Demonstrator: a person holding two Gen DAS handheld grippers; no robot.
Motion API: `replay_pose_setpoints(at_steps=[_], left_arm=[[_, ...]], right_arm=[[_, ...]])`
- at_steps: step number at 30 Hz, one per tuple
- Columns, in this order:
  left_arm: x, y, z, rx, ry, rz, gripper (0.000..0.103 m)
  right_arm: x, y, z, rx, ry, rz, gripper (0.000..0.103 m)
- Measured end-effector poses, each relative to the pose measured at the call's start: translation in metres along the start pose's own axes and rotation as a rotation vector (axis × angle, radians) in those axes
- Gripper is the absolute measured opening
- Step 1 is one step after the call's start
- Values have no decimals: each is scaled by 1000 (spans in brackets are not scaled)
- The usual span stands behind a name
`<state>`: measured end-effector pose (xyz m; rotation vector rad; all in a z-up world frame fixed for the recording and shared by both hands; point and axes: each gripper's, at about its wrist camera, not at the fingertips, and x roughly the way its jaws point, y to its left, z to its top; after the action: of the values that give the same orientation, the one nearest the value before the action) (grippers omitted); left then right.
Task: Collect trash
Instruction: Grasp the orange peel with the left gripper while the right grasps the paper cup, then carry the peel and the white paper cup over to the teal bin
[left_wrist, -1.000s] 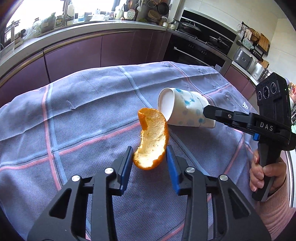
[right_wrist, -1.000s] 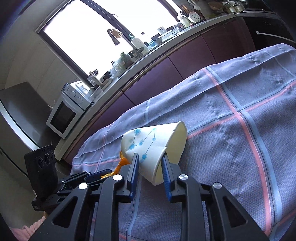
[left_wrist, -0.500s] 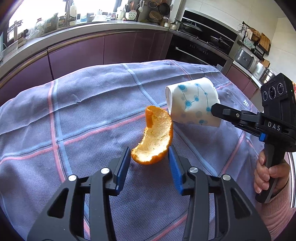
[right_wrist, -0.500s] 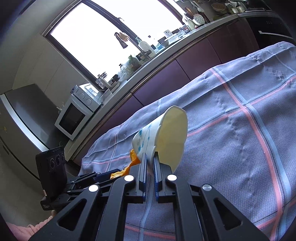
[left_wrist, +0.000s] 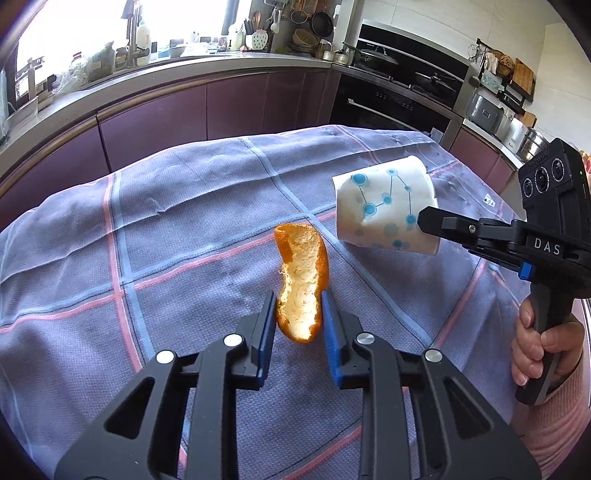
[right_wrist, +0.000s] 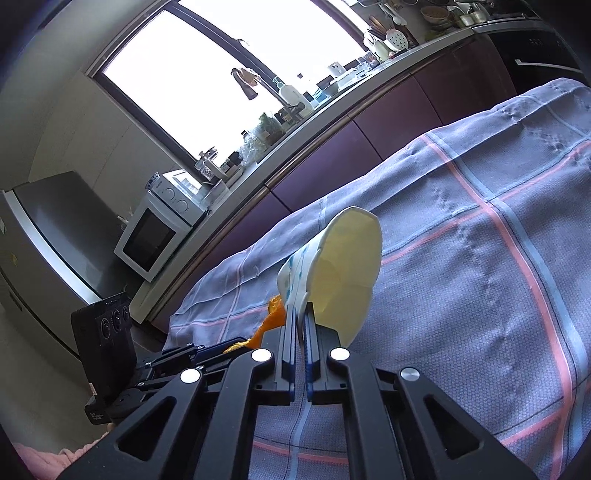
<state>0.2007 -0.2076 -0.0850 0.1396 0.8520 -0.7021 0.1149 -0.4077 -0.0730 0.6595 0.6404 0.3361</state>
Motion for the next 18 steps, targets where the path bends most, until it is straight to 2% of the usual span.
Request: replay_pose_setpoints(at_steps=[4,18], left_arm=[[-12,-2,-6,33,-23,29,23],[-77,19,-27,34,-101,73,23]], right_arm=[[-3,7,-2,-7,-10,15,2],[0,48,-13,-63,-3,90,2]])
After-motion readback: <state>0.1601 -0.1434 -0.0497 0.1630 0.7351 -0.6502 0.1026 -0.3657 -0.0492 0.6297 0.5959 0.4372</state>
